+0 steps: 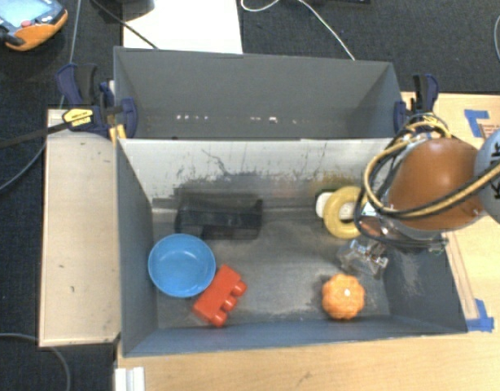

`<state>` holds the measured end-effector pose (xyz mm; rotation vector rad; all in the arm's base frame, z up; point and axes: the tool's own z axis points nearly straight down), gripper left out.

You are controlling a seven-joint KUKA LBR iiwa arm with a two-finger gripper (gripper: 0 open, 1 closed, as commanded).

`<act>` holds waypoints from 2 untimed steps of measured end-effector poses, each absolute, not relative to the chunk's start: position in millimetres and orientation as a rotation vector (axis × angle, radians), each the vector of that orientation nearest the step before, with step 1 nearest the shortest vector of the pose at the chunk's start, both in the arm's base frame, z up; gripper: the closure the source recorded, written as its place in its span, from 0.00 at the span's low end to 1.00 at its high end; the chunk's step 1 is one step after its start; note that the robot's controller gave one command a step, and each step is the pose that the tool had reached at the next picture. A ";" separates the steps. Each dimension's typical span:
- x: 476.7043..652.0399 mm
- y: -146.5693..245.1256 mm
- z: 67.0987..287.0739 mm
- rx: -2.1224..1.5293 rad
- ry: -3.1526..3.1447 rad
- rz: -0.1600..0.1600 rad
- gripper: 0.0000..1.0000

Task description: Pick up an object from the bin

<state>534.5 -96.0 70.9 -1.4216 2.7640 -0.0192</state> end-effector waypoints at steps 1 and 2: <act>488.4 -142.9 69.9 -1.082 2.915 -0.014 1.00; 491.1 -137.4 70.6 -1.092 2.904 -0.007 0.00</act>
Offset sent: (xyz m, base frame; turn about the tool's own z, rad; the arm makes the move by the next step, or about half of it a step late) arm -0.0446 -0.0442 -0.0009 0.2333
